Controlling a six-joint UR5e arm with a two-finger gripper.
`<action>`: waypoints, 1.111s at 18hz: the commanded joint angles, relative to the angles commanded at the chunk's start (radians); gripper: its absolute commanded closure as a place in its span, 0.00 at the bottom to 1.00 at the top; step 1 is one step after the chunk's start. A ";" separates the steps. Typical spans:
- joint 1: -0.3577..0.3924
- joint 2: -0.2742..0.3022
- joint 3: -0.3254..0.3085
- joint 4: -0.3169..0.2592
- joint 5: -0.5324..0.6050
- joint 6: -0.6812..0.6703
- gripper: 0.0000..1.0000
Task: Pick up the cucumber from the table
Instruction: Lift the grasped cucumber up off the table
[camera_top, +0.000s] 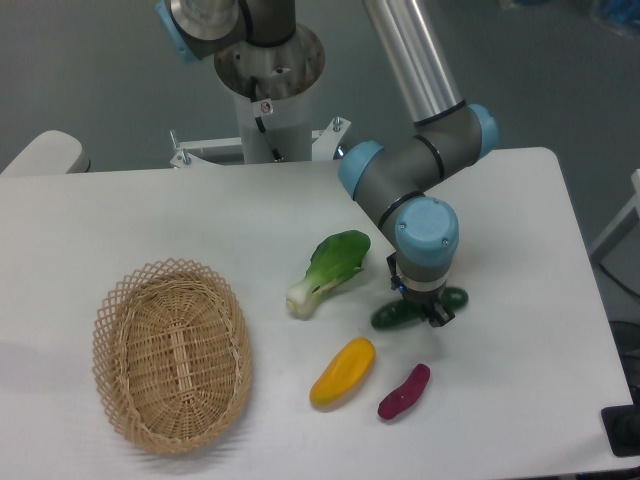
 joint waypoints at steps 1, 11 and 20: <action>0.000 0.003 0.005 -0.002 0.000 0.002 0.79; -0.003 0.118 0.161 -0.231 -0.015 -0.002 0.79; -0.044 0.209 0.210 -0.318 -0.176 -0.118 0.79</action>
